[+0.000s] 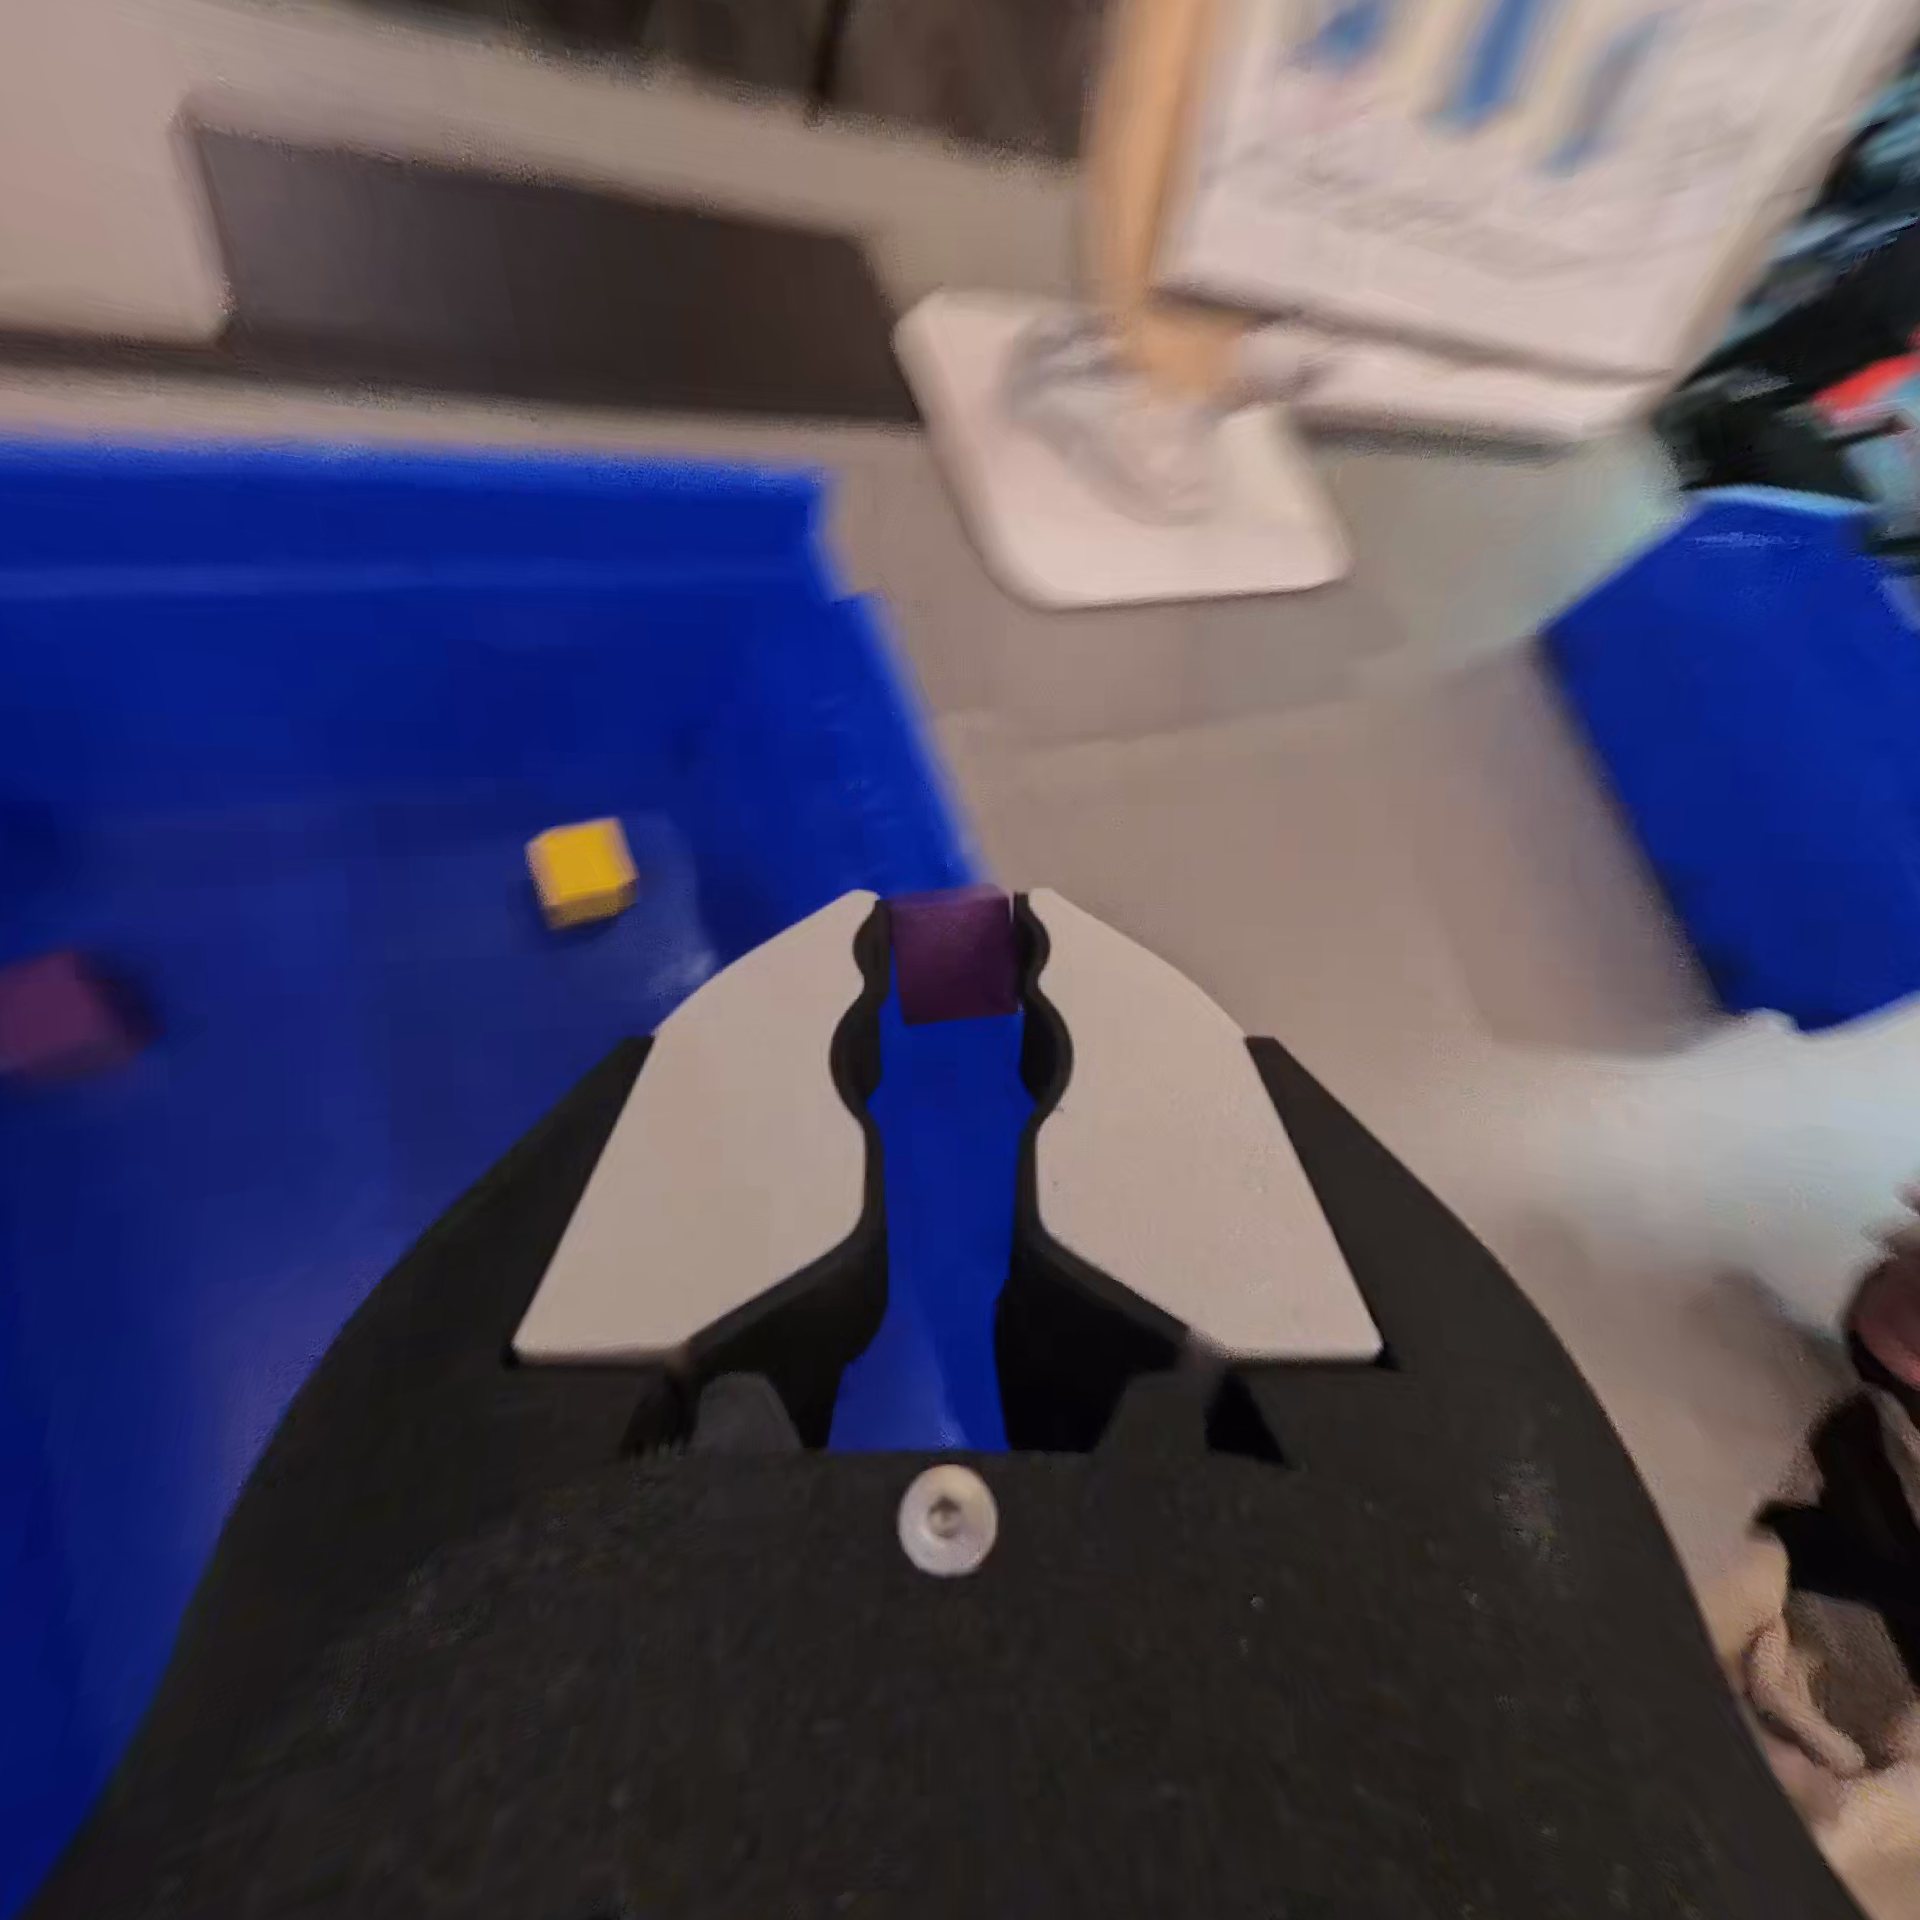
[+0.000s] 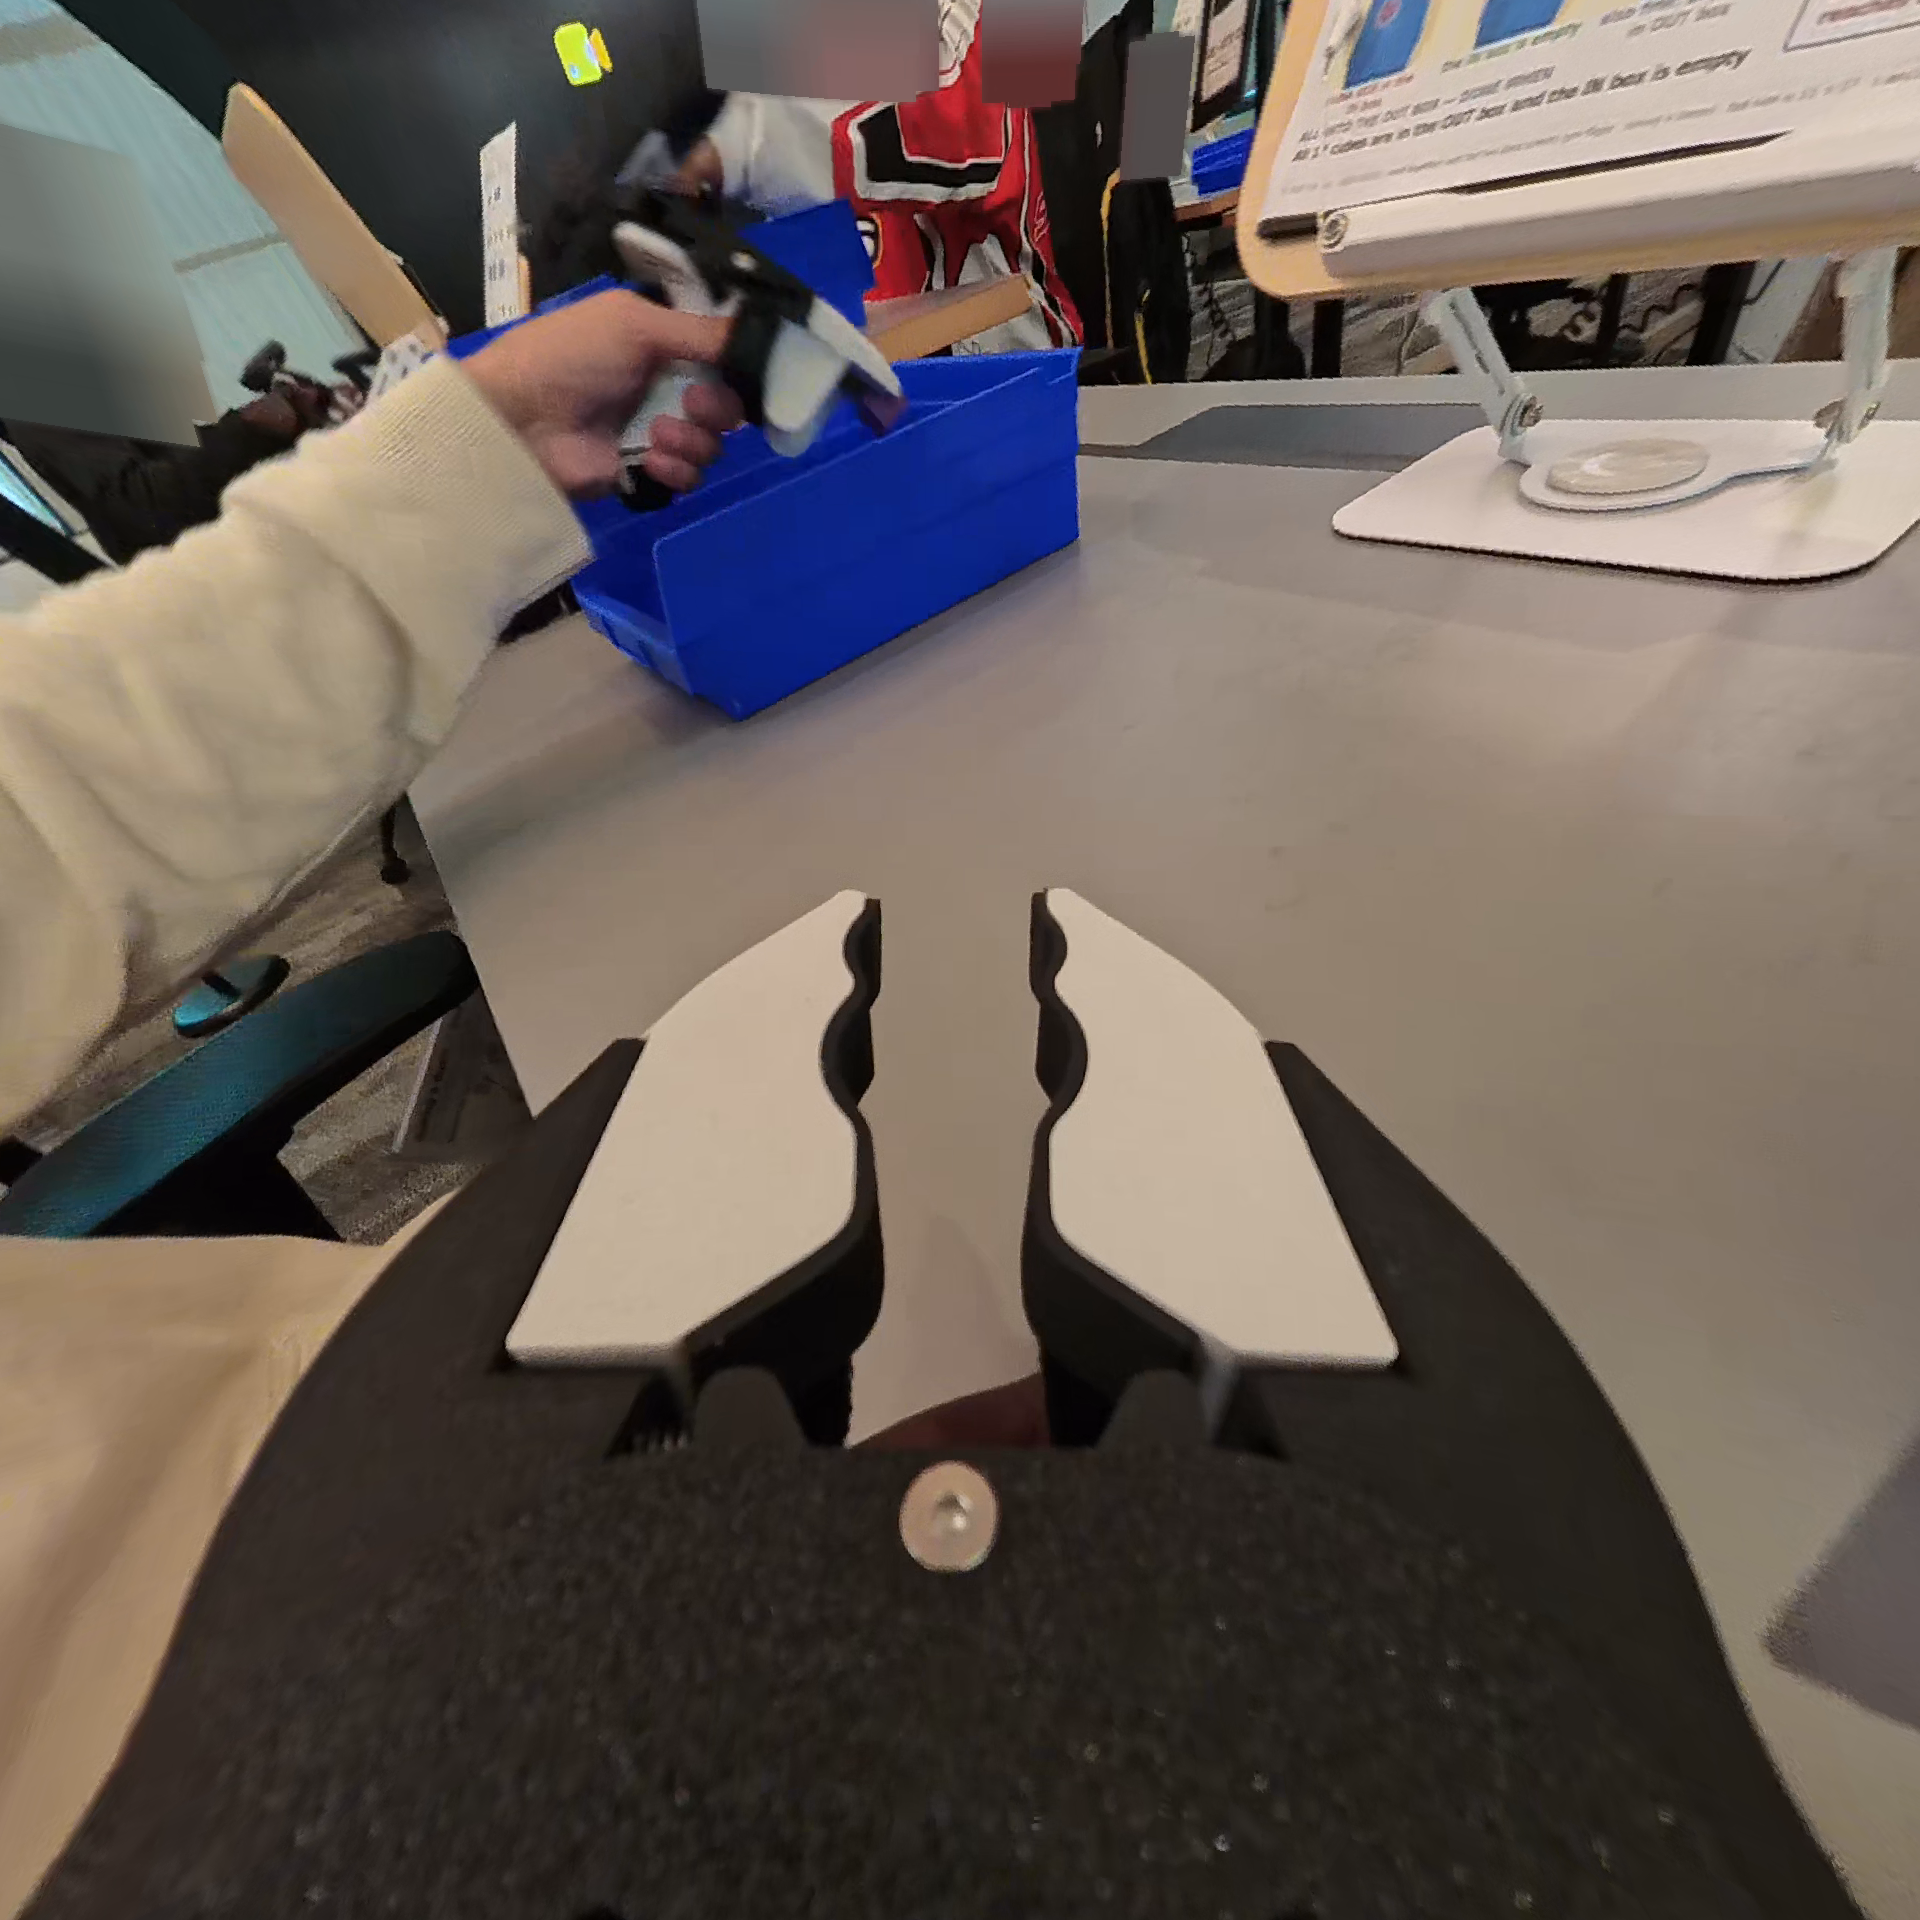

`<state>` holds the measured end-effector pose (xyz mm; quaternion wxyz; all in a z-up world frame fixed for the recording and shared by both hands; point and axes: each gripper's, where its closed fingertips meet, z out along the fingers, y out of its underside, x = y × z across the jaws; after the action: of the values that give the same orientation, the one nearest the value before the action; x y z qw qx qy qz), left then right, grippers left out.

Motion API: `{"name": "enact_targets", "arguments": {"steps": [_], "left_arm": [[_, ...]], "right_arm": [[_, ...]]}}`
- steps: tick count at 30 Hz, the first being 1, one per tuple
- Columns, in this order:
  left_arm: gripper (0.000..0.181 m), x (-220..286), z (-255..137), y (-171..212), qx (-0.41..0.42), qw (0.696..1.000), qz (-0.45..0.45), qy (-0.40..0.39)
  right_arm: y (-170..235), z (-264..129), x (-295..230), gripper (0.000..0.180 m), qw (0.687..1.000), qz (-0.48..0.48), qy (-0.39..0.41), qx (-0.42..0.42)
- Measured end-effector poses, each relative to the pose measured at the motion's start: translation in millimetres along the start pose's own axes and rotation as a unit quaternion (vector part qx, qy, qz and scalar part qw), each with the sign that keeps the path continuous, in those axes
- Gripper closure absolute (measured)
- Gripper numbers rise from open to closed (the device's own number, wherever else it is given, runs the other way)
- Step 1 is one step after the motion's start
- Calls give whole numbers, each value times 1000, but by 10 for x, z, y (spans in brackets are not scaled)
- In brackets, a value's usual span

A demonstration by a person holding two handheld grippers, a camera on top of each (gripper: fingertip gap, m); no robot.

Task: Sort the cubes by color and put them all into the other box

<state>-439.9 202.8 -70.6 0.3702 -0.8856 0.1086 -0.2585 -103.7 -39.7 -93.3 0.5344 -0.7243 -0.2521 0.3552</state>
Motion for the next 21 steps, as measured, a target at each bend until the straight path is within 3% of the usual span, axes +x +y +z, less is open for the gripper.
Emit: {"name": "enact_targets", "arguments": {"steps": [3,7,10,14,16,21], "left_arm": [[159,787,-387,-9,111,982,79,130],[159,1630,-681,359,190,933,156,262],[159,2070,-628,785,181,906,182,336],[159,2291,-359,1151,132,905,215,341],[159,2325,-312,1183,131,903,218,345],[159,2649,-333,1187,134,862,182,453]], "right_arm": [[-39,-20,92,153,1000,13,8,8],[-119,-4,130,153,998,53,-9,32],[-193,15,87,153,990,108,-58,68],[-128,63,155,154,979,171,-81,74],[-98,89,181,153,977,184,-84,70],[-184,229,31,152,979,153,-120,67]]}}
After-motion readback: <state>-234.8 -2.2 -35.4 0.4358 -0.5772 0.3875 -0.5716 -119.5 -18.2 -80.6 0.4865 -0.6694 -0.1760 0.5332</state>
